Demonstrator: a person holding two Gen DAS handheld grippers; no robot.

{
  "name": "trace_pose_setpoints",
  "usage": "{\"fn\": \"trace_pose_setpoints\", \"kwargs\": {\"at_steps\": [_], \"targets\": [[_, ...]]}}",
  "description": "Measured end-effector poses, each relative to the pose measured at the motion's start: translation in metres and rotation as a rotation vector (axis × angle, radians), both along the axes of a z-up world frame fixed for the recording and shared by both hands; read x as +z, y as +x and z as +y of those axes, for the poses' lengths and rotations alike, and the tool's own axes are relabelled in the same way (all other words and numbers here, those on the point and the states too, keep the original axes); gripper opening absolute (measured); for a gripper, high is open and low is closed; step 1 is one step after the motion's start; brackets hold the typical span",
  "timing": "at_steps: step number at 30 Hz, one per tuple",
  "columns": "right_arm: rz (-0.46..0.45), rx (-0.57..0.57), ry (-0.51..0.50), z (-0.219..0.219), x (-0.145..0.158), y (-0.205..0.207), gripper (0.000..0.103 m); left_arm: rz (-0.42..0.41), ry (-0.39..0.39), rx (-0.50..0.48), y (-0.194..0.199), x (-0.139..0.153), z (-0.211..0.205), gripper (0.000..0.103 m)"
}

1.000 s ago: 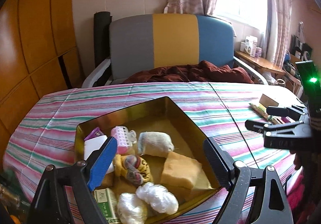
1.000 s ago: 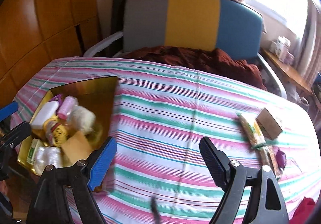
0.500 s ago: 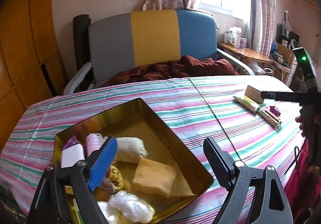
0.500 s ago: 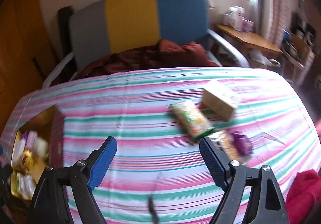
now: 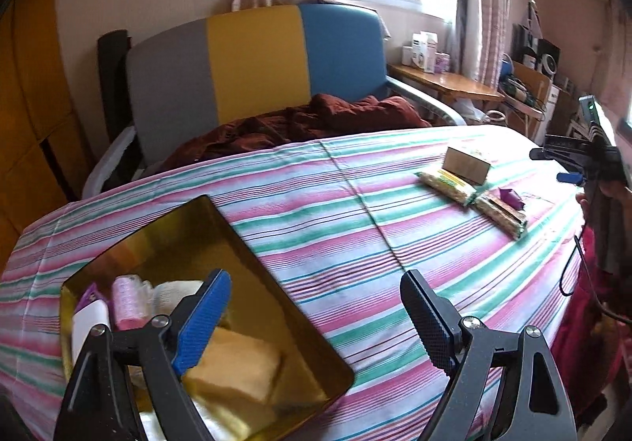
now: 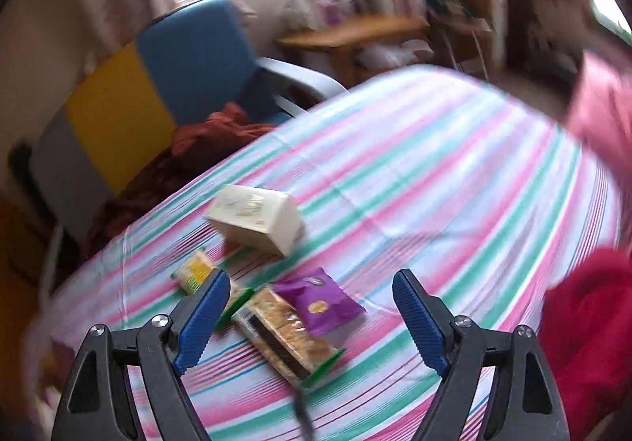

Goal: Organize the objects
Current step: 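Withdraw both open grippers toward the remaining snack packets, then grasp the WEIDAN rice cracker bag with the left gripper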

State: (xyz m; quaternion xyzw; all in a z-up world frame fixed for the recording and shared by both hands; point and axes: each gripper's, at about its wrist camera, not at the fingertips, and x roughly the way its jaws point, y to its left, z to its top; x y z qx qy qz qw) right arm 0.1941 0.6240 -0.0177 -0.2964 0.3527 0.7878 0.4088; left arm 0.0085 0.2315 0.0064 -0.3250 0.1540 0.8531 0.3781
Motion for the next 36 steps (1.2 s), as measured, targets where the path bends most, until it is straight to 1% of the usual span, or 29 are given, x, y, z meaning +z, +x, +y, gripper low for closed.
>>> {"fn": "trace_pose_setpoints", "kwargs": {"at_steps": [1, 3, 4, 6, 11, 16, 17, 21, 26, 30, 36], "targets": [[0.047, -0.037, -0.046, 0.008, -0.008, 0.009, 0.086, -0.003, -0.003, -0.009, 0.001, -0.001, 0.005, 0.088], [0.086, -0.103, -0.128, 0.02, -0.022, 0.021, 0.086, -0.019, -0.009, -0.028, 0.001, -0.004, 0.016, 0.088], [0.108, -0.125, -0.153, 0.024, -0.025, 0.027, 0.086, -0.025, -0.013, -0.033, 0.002, -0.006, 0.021, 0.088], [0.136, -0.144, -0.147, 0.025, -0.023, 0.032, 0.087, -0.04, -0.02, -0.052, 0.002, -0.01, 0.035, 0.088], [0.123, -0.061, -0.138, 0.019, -0.021, 0.016, 0.087, -0.065, -0.034, -0.114, 0.005, -0.017, 0.074, 0.088], [0.123, -0.001, -0.161, 0.012, -0.026, 0.003, 0.087, -0.121, -0.053, -0.16, -0.003, -0.031, 0.12, 0.088], [0.124, 0.007, -0.162, 0.011, -0.026, 0.002, 0.087, -0.143, -0.061, -0.167, -0.007, -0.036, 0.132, 0.088], [0.127, 0.046, -0.177, 0.011, -0.03, -0.005, 0.087, -0.191, -0.096, -0.163, -0.018, -0.052, 0.167, 0.088], [0.137, 0.121, -0.195, 0.008, -0.032, -0.018, 0.087, -0.254, -0.122, -0.148, -0.03, -0.068, 0.204, 0.088], [0.169, 0.126, -0.2, 0.008, -0.03, -0.015, 0.087, -0.278, -0.142, -0.145, -0.036, -0.076, 0.227, 0.088], [0.255, 0.091, -0.217, 0.014, -0.027, 0.0, 0.087, -0.315, -0.159, -0.124, -0.046, -0.082, 0.253, 0.088]]}}
